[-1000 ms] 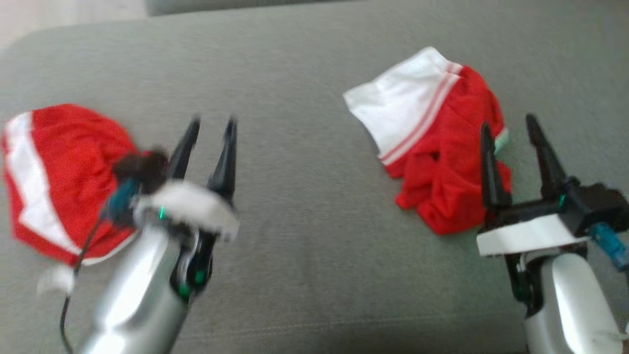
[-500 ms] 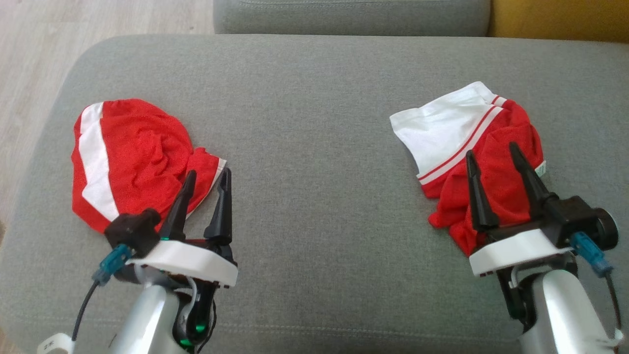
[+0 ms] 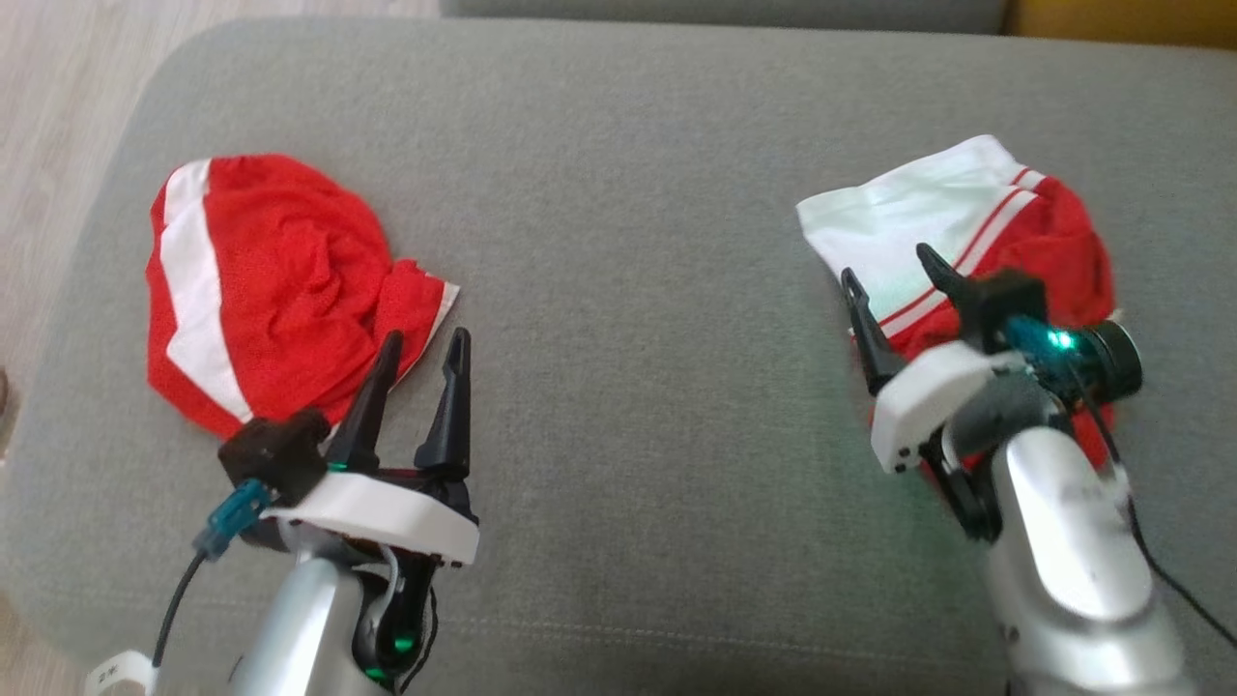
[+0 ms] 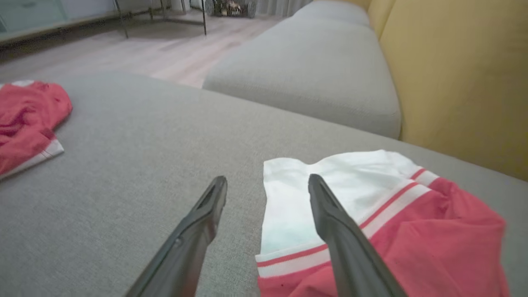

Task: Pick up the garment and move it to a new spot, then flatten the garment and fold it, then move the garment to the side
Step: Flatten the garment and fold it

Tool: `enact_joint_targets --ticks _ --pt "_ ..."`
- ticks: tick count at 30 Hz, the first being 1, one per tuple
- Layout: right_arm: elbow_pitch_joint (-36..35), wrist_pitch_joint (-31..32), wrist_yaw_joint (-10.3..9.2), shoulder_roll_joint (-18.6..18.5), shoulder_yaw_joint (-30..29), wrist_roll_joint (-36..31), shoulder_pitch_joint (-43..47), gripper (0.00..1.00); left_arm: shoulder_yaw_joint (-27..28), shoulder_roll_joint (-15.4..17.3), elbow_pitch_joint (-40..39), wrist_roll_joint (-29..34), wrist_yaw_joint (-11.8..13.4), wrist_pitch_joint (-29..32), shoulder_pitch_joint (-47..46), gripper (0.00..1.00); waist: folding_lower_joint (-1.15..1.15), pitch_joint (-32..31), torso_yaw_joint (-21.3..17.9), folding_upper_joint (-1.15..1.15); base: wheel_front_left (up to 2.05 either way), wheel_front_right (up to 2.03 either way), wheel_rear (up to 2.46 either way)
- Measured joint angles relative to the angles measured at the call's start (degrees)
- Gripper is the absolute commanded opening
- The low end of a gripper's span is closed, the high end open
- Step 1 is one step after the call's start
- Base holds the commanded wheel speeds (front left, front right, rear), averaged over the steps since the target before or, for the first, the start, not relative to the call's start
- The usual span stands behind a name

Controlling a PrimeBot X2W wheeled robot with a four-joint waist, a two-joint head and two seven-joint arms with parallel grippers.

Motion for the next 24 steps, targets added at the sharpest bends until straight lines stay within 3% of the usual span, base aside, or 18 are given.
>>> enact_joint_targets --ticks 6,14,15,16,17,24 --pt "10.9 7.5 0.00 -0.1 -1.4 -6.3 -6.1 1.00 -0.2 -0.1 0.4 -0.7 -0.2 0.0 -0.6 1.00 0.00 1.9 2.0 0.00 0.00 0.00 0.00" --pt "18.0 9.7 0.00 -0.2 -7.9 -12.0 -9.7 1.00 -0.8 -0.2 0.4 -1.9 -0.1 0.0 -1.6 1.00 0.00 3.7 4.3 0.00 0.00 0.00 0.00" --pt "18.0 9.7 0.00 -0.2 -7.9 -12.0 -9.7 0.80 -0.8 -0.2 0.4 -1.9 -0.1 0.0 -1.6 1.00 0.00 3.7 4.3 0.00 0.00 0.00 0.00" --pt "18.9 9.8 0.00 -0.2 -8.1 -11.6 -9.9 0.32 -0.9 -0.2 0.4 -2.1 -0.1 0.0 -1.8 1.00 0.00 3.9 4.4 0.00 0.00 0.00 0.00" --pt "19.6 10.1 0.00 -0.2 -8.1 -11.3 -10.2 0.00 -0.9 -0.2 0.4 -2.4 -0.1 0.0 -2.1 1.00 0.00 4.1 4.6 0.00 0.00 0.00 0.00" --pt "20.7 6.3 0.00 -0.4 -8.0 -8.5 -11.5 0.00 -1.0 -0.3 0.5 -2.4 0.2 0.0 -2.4 1.00 0.00 4.3 4.7 0.00 0.00 0.00 0.00"
